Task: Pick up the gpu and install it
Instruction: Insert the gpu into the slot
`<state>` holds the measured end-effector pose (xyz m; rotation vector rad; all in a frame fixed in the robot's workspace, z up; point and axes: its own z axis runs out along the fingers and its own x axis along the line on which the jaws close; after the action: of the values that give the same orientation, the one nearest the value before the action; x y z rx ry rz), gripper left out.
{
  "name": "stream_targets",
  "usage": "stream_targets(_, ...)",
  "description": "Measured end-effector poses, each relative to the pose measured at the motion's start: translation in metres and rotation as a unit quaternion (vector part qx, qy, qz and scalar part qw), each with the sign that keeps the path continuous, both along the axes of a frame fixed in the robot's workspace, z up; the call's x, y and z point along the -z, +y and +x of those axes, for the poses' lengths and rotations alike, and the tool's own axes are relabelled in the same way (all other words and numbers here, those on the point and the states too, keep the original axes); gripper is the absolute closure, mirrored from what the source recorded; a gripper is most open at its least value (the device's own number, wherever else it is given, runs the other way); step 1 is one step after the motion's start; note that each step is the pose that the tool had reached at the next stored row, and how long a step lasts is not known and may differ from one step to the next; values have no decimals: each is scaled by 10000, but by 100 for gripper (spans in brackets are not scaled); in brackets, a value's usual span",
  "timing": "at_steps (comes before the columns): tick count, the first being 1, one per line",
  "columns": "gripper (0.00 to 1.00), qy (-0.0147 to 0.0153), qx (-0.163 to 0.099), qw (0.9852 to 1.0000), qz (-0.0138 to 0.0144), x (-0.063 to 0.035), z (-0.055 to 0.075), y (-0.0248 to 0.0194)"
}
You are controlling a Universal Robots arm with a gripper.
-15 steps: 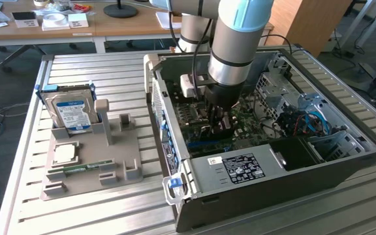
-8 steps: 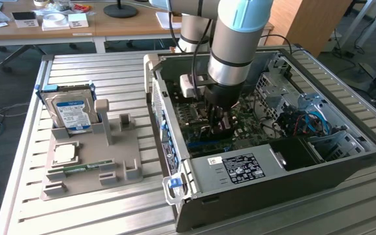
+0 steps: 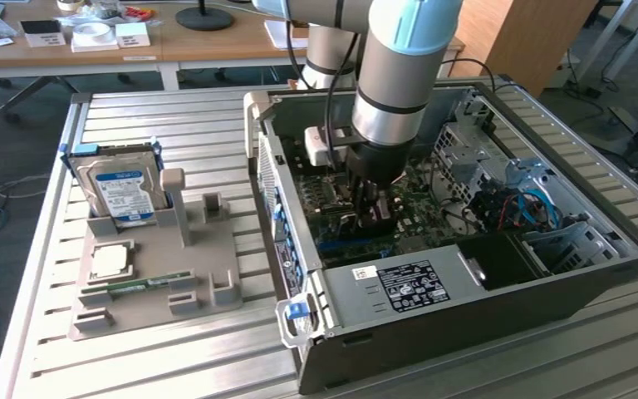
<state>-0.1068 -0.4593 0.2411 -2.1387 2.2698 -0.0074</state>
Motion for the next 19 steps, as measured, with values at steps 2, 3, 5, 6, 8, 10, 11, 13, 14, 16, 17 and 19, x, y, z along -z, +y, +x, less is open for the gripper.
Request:
stream_targets(2,73,-2,1,10000,0,4,0,0)
stream_targets(3,73,0,1,10000,-2,3,0,0)
stream_targets(5,73,1,1,10000,-5,1,0,-1)
stream_targets(6,73,1,1,10000,-5,1,0,-1)
stream_targets(8,73,1,1,10000,-5,1,0,-1)
stream_targets(10,73,1,1,10000,-5,1,0,-1)
stream_targets(11,73,1,1,10000,-5,1,0,-1)
stream_targets(13,73,1,1,10000,-5,1,0,-1)
stream_targets(14,73,1,0,10000,-6,3,-1,-2)
stream_targets(16,73,1,-1,10000,-7,7,-3,-2)
stream_targets(17,73,1,0,10000,-7,8,-4,-2)
stream_targets(19,73,1,0,10000,-5,10,-5,-1)
